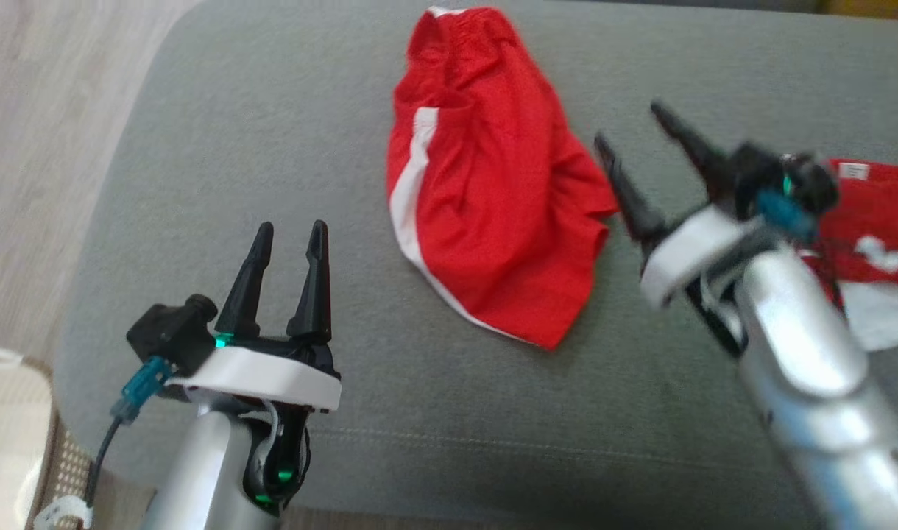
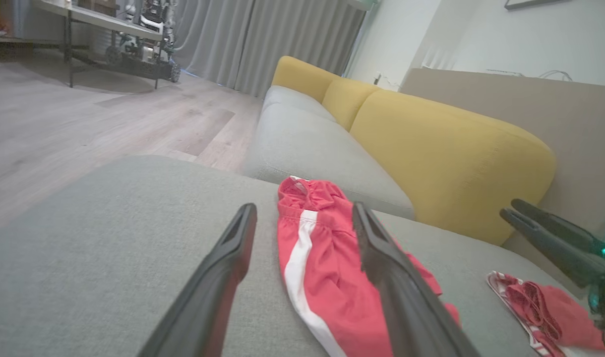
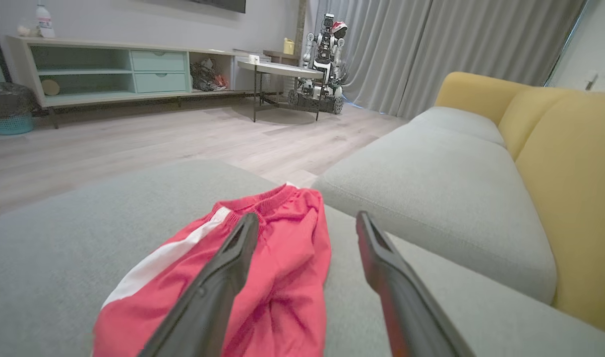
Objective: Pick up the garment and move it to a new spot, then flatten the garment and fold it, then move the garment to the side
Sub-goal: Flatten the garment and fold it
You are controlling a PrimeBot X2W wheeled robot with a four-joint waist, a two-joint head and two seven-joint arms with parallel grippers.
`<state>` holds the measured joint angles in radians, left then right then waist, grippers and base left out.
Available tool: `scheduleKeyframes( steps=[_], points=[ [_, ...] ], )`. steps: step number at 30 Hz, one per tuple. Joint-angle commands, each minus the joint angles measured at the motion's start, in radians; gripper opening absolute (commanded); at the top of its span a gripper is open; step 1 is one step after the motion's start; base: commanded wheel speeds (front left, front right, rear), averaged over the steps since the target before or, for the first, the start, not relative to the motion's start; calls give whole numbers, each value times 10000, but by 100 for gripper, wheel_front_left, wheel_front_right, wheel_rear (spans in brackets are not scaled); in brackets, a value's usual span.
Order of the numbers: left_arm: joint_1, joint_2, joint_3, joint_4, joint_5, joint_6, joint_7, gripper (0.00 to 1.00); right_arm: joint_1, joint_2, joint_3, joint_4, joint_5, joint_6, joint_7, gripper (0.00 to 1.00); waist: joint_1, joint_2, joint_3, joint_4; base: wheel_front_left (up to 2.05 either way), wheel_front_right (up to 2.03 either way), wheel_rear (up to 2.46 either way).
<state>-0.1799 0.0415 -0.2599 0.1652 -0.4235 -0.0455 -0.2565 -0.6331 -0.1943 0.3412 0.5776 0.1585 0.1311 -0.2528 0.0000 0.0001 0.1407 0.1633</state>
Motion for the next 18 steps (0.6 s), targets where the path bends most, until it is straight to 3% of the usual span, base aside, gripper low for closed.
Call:
scheduleKeyframes(
  steps=[1,10,18],
  points=[
    [-144,87,341,-327,59,-34,-53,100,66,111,123,-428,22,-4,-88,100,0,-1,-218,-254,0,0,0],
    [249,87,499,-349,108,-33,-53,100,3369,416,-182,-2871,149,-4,-89,100,0,-1,-426,-748,0,0,0],
    [285,87,447,-227,158,-111,-53,100,4391,75,500,-3079,-348,-4,-89,100,0,-1,-319,-633,0,0,0]
  ],
)
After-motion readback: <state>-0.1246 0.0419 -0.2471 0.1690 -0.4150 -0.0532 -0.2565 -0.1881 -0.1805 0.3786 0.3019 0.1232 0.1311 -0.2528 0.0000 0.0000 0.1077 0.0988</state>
